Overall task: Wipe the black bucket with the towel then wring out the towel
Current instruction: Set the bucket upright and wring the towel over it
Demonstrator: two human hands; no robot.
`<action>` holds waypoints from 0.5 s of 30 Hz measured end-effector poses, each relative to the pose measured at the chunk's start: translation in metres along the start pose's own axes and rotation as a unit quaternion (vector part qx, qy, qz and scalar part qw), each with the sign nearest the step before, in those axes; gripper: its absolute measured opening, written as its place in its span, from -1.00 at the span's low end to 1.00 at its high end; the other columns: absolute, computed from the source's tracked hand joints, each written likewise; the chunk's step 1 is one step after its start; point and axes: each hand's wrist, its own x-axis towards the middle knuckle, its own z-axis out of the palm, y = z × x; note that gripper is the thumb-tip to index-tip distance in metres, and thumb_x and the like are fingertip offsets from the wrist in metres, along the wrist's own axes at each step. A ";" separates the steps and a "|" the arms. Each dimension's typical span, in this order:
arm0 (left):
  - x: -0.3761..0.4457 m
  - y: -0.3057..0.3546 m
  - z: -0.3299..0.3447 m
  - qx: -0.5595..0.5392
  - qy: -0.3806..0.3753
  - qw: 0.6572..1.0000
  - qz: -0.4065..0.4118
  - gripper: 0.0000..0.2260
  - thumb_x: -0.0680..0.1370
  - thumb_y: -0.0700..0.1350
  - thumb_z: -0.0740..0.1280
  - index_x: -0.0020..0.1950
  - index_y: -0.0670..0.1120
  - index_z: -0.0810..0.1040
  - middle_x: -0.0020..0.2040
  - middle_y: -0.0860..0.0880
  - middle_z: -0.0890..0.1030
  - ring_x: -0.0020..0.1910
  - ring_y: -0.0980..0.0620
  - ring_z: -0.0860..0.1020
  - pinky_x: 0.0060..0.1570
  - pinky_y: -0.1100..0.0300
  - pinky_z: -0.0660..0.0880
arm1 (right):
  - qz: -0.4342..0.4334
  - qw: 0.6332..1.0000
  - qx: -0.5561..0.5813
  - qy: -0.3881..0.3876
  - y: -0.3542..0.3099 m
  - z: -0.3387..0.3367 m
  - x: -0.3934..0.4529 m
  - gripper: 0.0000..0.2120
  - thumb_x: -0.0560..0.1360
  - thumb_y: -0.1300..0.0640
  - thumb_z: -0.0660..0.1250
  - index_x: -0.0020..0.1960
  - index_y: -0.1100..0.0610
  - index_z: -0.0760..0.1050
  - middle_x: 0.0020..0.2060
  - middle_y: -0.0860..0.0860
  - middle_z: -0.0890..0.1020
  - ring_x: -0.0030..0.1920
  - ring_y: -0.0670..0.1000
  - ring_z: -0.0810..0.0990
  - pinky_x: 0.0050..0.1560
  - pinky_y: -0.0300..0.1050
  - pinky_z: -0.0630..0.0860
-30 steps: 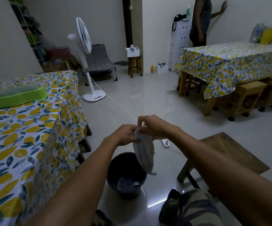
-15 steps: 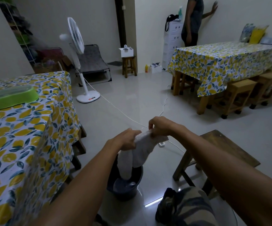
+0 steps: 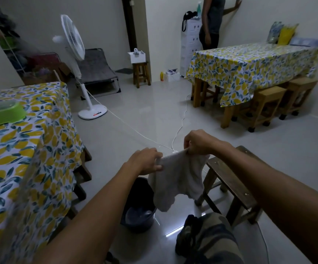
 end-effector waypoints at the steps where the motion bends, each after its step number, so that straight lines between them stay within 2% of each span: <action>1: 0.005 0.005 0.000 0.021 -0.004 1.000 0.004 -0.78 0.55 0.16 0.33 -0.06 0.03 0.45 0.15 -0.06 0.54 0.14 -0.12 0.50 0.12 -0.05 0.45 | 0.009 1.000 -0.004 0.003 0.011 -0.003 -0.006 -0.84 0.51 0.15 0.42 0.08 0.10 0.67 -0.04 -0.01 0.62 -0.07 -0.04 0.53 -0.12 -0.22 0.40; 4: 0.024 0.018 0.002 0.027 -0.008 1.000 0.006 -0.79 0.57 0.14 0.28 -0.10 0.04 0.38 0.16 -0.08 0.58 0.15 -0.15 0.52 0.13 -0.06 0.40 | 0.044 0.999 0.000 0.005 0.050 -0.008 -0.026 -0.86 0.51 0.13 0.43 0.06 0.07 0.67 -0.06 -0.04 0.60 -0.06 -0.03 0.56 -0.12 -0.19 0.41; 10: 0.061 0.047 0.008 0.039 -0.012 0.999 0.032 -0.79 0.53 0.13 0.34 -0.10 0.10 0.34 0.08 -0.02 0.65 0.10 -0.14 0.56 0.14 -0.03 0.32 | 0.112 0.993 0.023 0.001 0.123 -0.003 -0.068 -0.87 0.51 0.09 0.41 0.03 0.07 0.66 -0.02 0.02 0.65 -0.01 0.04 0.60 -0.09 -0.10 0.50; 12: 0.074 0.060 0.008 0.028 -0.022 0.998 0.055 -0.79 0.53 0.10 0.35 -0.10 0.12 0.32 0.09 0.00 0.63 0.12 -0.13 0.55 0.16 -0.04 0.33 | 0.129 0.991 0.034 -0.004 0.140 0.002 -0.084 -0.93 0.51 0.09 0.39 -0.02 0.04 0.63 -0.06 0.01 0.65 -0.06 0.02 0.58 -0.10 -0.08 0.53; 15: 0.093 0.081 0.010 0.024 -0.006 0.996 0.083 -0.85 0.55 0.07 0.32 -0.01 0.05 0.41 0.09 -0.05 0.64 0.11 -0.16 0.56 0.13 -0.02 0.31 | 0.150 0.987 0.058 -0.001 0.160 0.003 -0.106 -0.94 0.50 0.11 0.39 -0.14 -0.01 0.60 -0.16 -0.01 0.64 -0.14 0.00 0.58 -0.19 -0.10 0.52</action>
